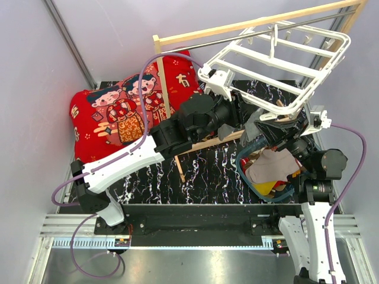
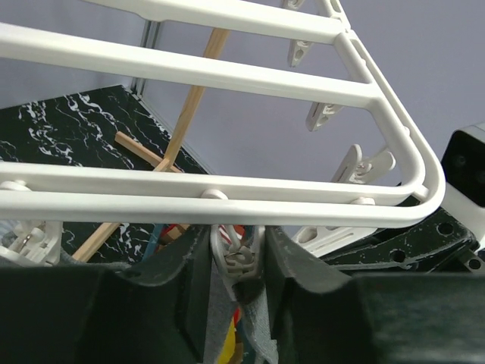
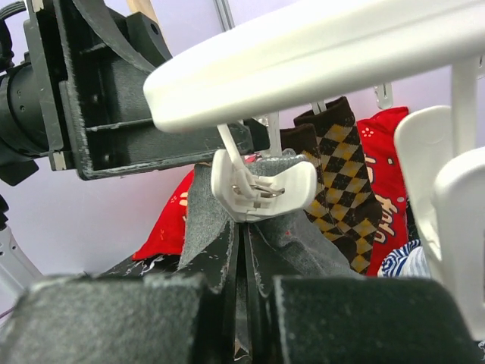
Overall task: Clip the socks to the hanger
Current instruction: Clamp the sock onto the hanger, then reset both arms
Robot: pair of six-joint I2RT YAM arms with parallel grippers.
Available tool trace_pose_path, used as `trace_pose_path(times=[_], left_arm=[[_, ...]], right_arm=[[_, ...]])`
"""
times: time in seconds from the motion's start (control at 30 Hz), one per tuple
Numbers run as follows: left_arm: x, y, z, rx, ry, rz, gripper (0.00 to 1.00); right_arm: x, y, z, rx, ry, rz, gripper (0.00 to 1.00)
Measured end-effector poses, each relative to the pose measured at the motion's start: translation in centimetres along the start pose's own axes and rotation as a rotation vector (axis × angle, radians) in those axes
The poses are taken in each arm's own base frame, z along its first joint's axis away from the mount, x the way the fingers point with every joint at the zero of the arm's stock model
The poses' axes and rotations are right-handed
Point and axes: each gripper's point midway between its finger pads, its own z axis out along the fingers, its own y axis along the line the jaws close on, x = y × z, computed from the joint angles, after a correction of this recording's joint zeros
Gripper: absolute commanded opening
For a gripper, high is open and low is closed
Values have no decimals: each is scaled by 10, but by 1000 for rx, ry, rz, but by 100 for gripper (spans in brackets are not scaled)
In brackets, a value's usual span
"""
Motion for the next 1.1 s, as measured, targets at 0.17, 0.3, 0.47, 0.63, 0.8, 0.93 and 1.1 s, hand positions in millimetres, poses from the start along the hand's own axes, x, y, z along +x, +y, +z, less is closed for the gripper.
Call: trace_pose_path(times=[0.17,0.3,0.47,0.63,0.8,0.93,1.1], left_arm=[[0,-1,0,3,1,2,62],[0,-1,0,4,1,4,72],[-4,-1,-3,6,-6,6,82],[-17,-3,-15,13,-31,10,89],[-34,0,-41,8,-70,28,98],[-46,13,-75,-23,-109,53,99],[-60,33,-118,-79,-167,88,99]], right_arm=[[0,-1,0,1,2,2,15],[0,-1,0,1,1,5,30],[-1,0,1,1,0,4,52],[-7,3,1,4,-1,-9,69],[-2,4,-8,46,19,-26,86],[-1,8,-23,107,27,-66,99],[-7,17,-49,212,22,-145,100]])
